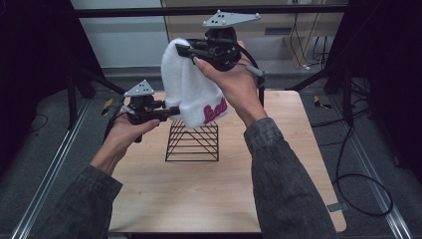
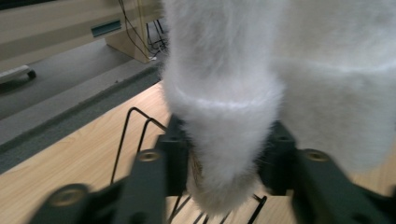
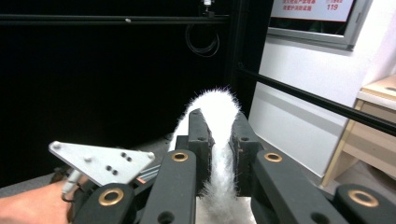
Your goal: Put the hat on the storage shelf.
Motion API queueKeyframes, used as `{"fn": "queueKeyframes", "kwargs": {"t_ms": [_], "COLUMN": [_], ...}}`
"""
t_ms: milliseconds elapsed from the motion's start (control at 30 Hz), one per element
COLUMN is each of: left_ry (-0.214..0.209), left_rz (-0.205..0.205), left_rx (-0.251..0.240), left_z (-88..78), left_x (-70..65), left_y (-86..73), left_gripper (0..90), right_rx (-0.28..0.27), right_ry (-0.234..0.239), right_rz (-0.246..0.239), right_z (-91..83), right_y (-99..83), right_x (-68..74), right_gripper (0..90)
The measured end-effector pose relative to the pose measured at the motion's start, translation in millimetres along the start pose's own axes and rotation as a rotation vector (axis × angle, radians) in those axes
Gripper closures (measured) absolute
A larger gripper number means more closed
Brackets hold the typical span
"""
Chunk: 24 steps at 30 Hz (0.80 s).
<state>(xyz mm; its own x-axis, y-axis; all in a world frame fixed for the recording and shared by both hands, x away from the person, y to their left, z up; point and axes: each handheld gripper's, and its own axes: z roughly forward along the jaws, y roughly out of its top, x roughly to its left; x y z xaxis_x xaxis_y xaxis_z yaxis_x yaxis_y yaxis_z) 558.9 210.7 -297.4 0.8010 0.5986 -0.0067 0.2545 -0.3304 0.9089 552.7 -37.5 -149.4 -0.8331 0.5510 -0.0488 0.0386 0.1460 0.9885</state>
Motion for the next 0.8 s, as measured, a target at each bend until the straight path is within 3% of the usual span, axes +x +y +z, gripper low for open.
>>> {"fn": "queueKeyframes", "kwargs": {"t_ms": [67, 167, 267, 400, 633, 800], "left_ry": [0.027, 0.062, 0.122, 0.163, 0.217, 0.222], "left_rz": [0.012, -0.009, 0.002, 0.015, 0.033, 0.026], "left_rx": [-0.006, -0.018, -0.026, -0.024, -0.009, -0.005], "left_z": [-3.3, -9.9, -17.5, -23.5, -26.1, -22.0], "left_x": [-1.1, -0.4, -0.1, -1.0, -0.2, 2.4], "left_y": [1.3, 2.9, 4.7, 4.9, 2.7, -3.5], "left_gripper": [68.4, 69.4, 69.5, 69.7, 71.1, 71.5], "right_rx": [0.003, 0.004, 0.024, 0.058, 0.101, 0.112], "right_ry": [-0.013, -0.048, -0.087, -0.137, -0.206, -0.205], "right_rz": [-0.005, -0.008, -0.012, -0.025, -0.019, -0.004], "right_z": [-2.0, -7.7, -12.0, -13.6, -10.1, -7.4], "right_y": [-0.7, -3.4, -8.4, -16.7, -30.8, -40.4], "right_x": [-2.0, -7.5, -13.8, -19.8, -27.9, -33.6], "right_gripper": [82.3, 82.2, 82.2, 82.1, 82.2, 82.3]}}
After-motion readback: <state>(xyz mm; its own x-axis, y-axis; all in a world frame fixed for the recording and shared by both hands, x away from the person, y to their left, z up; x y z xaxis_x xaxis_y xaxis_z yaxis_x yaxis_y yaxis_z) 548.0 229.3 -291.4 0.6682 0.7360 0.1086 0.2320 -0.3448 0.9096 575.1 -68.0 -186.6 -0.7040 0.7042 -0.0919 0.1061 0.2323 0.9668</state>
